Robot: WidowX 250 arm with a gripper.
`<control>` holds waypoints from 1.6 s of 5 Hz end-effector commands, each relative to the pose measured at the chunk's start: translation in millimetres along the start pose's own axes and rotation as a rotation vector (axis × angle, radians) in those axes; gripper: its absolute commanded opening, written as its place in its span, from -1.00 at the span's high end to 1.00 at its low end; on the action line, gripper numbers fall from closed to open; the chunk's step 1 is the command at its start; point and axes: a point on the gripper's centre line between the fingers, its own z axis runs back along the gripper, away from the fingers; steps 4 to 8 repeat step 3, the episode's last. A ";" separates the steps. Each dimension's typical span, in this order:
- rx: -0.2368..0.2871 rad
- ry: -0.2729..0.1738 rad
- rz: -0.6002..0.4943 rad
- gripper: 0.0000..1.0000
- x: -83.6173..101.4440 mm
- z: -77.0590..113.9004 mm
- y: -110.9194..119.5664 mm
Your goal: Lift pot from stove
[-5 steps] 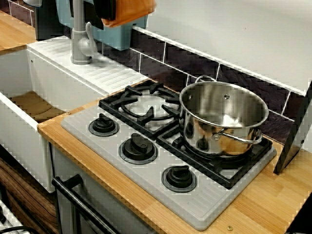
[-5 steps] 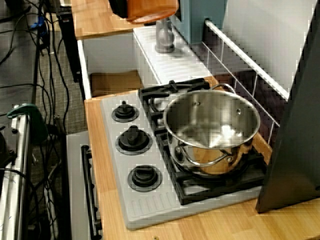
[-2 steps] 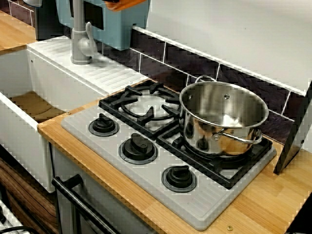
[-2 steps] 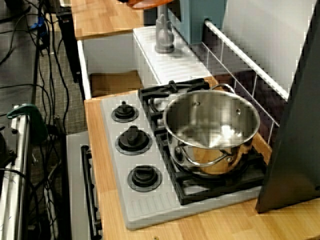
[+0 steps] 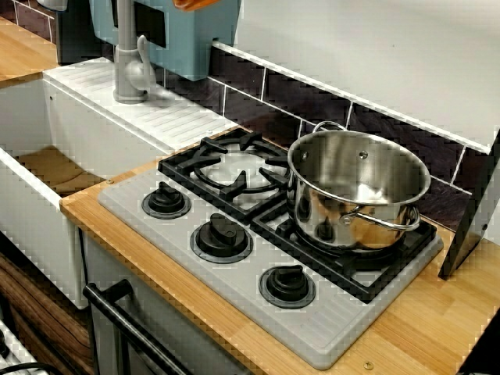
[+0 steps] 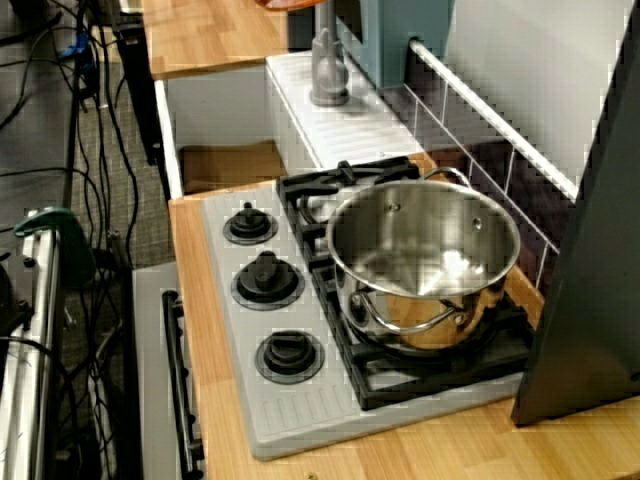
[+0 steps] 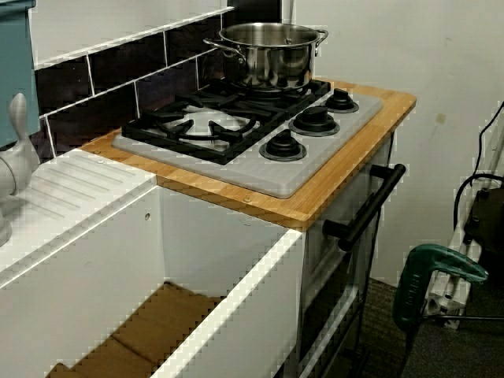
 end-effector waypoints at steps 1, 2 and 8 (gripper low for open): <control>0.051 -0.012 -0.003 1.00 0.9 19.3 0.1; 0.050 -0.012 -0.001 1.00 0.1 21.4 1.3; 0.047 -0.013 -0.002 1.00 -0.1 22.4 1.4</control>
